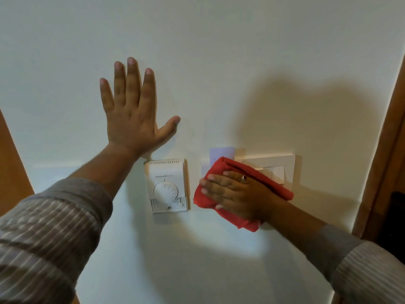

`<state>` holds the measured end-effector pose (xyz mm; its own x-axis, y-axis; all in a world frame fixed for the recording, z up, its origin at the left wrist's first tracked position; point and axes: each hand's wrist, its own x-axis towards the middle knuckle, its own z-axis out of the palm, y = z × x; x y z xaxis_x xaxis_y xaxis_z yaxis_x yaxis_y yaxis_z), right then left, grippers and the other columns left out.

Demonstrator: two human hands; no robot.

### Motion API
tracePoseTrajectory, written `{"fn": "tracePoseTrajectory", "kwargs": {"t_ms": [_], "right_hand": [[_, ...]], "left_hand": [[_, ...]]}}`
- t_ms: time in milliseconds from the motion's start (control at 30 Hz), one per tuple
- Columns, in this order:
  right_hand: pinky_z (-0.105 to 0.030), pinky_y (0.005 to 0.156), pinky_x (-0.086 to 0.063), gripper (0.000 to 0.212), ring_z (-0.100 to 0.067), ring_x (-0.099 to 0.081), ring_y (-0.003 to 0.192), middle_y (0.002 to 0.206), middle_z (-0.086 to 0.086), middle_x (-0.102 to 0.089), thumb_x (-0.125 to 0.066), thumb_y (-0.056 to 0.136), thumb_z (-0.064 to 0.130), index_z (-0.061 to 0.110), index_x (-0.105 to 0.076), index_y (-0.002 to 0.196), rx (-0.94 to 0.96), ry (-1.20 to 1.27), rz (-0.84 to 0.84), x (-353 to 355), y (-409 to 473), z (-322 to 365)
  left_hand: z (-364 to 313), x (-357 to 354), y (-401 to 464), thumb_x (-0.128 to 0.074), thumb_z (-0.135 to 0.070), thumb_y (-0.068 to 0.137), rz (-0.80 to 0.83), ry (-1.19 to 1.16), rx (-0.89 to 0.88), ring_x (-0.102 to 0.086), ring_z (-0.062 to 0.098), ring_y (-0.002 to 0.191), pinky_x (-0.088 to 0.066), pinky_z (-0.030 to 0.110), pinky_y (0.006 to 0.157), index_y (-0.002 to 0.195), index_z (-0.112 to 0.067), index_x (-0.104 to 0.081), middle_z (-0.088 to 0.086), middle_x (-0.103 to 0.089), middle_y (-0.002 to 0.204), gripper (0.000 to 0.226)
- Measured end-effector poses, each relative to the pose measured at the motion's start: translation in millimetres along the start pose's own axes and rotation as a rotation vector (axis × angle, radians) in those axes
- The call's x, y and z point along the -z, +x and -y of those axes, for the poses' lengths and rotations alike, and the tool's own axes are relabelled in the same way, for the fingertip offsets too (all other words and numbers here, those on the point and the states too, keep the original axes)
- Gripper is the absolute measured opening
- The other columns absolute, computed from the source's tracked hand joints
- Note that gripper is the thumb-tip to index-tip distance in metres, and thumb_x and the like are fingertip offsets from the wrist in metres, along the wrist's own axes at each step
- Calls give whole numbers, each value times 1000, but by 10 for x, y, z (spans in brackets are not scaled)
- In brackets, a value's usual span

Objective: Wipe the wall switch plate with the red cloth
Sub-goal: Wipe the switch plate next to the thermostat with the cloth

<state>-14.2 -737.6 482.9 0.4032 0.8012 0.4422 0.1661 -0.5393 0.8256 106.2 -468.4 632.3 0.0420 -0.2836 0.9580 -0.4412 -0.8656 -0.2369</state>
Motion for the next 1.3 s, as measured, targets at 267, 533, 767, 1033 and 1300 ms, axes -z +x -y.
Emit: {"fn": "tracePoseTrajectory", "kwargs": {"t_ms": [267, 533, 767, 1033, 1300], "right_hand": [[-47, 125, -11, 73, -31, -19, 153, 165, -14, -17, -50, 101, 48, 7, -26, 156, -380, -69, -186, -96, 249, 144], [-47, 126, -10, 65, -30, -22, 152, 162, -13, -28, -45, 105, 44, 5, -31, 154, -129, -47, -104, -106, 246, 270], [-45, 126, -2, 80, -30, -4, 154, 163, -11, -8, -43, 102, 52, 7, -9, 159, -139, -117, -21, -62, -202, 76], [-49, 124, -13, 74, -33, -21, 152, 161, -17, -24, -44, 101, 57, 4, -34, 152, -407, -94, -171, -18, 381, 114], [-42, 126, -4, 56, -25, -20, 151, 161, -5, -21, -31, 108, 36, 11, -21, 157, -4, -67, 37, -26, 61, 154]], "left_hand": [[-78, 29, -8, -34, -76, 91, 25, -31, 59, -14, 49, 154, -11, 69, 121, 160, -4, -18, 30, -17, 166, 101], [-69, 44, -9, -33, -77, 91, 21, -31, 42, -15, 49, 153, -10, 68, 121, 160, -5, -16, 29, -16, 166, 101], [-34, 13, -5, -32, -77, 91, 25, -25, 31, -12, 48, 154, -8, 68, 121, 161, -8, -10, 28, -13, 167, 101], [-53, 7, -18, -37, -75, 91, -5, -19, 34, -16, 51, 153, -10, 69, 120, 160, -6, -17, 30, -17, 166, 100], [-12, 36, -19, -33, -76, 92, 31, -36, 20, -12, 49, 154, -8, 68, 121, 161, -7, -13, 29, -14, 167, 99]]}}
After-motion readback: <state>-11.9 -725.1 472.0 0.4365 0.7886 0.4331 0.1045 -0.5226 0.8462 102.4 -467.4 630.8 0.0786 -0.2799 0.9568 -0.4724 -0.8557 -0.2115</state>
